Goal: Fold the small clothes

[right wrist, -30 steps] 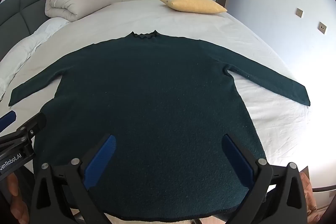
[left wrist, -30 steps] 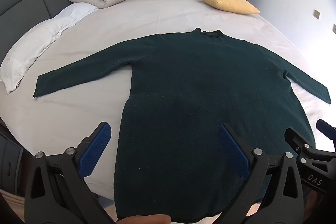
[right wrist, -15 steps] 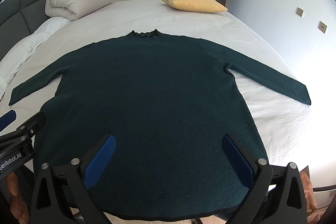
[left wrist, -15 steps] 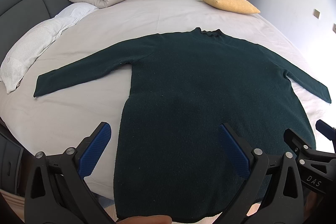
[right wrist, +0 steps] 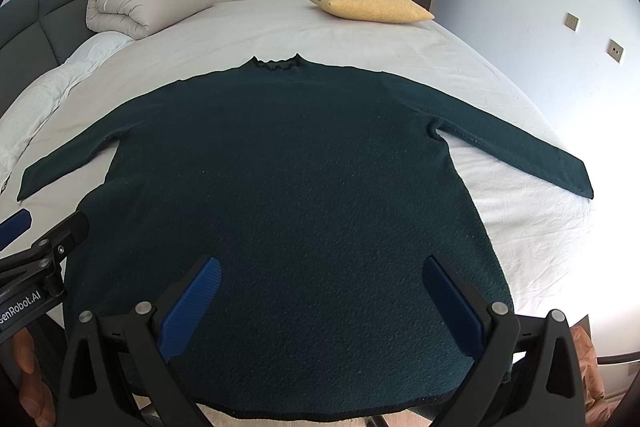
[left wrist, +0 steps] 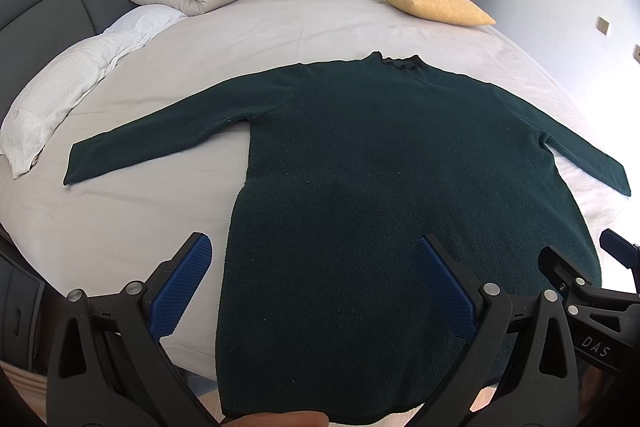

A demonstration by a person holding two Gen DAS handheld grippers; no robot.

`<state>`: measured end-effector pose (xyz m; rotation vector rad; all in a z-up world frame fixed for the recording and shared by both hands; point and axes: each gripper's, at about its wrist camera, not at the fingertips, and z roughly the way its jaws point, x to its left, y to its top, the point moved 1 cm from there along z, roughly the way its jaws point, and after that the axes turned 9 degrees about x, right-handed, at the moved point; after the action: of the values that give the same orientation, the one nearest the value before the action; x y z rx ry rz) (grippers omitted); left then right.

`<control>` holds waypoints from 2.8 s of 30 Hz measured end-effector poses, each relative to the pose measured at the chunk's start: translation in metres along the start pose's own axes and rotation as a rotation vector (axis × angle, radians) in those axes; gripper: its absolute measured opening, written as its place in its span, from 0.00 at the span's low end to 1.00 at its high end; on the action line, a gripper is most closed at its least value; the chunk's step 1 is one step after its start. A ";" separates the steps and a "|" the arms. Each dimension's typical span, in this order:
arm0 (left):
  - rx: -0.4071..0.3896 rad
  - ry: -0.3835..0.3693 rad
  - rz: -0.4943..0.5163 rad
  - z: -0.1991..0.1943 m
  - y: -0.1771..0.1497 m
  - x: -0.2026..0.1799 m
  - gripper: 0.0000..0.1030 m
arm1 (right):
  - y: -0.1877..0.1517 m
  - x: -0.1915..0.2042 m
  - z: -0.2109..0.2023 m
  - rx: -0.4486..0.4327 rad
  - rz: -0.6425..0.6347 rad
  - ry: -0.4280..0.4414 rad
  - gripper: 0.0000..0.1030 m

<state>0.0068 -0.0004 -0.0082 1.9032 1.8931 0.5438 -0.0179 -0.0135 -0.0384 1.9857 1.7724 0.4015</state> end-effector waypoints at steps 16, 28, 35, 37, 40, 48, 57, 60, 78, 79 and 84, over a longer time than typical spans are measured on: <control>0.002 0.001 0.001 -0.001 -0.002 0.000 1.00 | -0.001 0.002 0.003 0.005 0.001 -0.004 1.00; 0.004 0.000 0.001 0.000 -0.004 -0.001 1.00 | -0.003 0.003 0.005 0.005 0.000 -0.006 1.00; 0.004 0.000 0.000 -0.002 -0.005 0.000 1.00 | -0.002 0.003 0.005 0.006 0.000 -0.005 1.00; 0.005 0.000 0.000 -0.002 -0.005 0.000 1.00 | -0.002 0.003 0.005 0.007 0.000 -0.006 1.00; 0.005 0.000 0.000 -0.002 -0.004 0.000 1.00 | -0.003 0.004 0.006 0.007 0.000 -0.005 1.00; 0.006 0.000 0.000 -0.001 -0.004 0.000 1.00 | -0.003 0.006 0.007 0.008 -0.001 -0.006 1.00; 0.009 -0.002 -0.001 0.006 -0.012 0.000 1.00 | -0.008 0.004 0.007 0.009 0.000 -0.005 1.00; 0.012 -0.003 -0.002 0.009 -0.013 0.000 1.00 | -0.010 0.004 0.008 0.011 0.001 -0.005 1.00; 0.054 -0.227 -0.041 0.039 0.034 -0.001 1.00 | 0.022 -0.228 0.005 -0.186 0.499 0.167 1.00; 0.065 -0.269 -0.052 0.042 0.040 -0.003 1.00 | 0.021 -0.257 0.010 -0.190 0.570 0.167 1.00; 0.092 -0.403 -0.036 0.059 0.068 -0.026 1.00 | 0.004 -0.384 0.043 -0.212 0.910 0.259 0.95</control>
<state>0.0957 -0.0270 -0.0208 1.8609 1.7051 0.0519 -0.0451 -0.3991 -0.0434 2.5498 0.7754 1.1087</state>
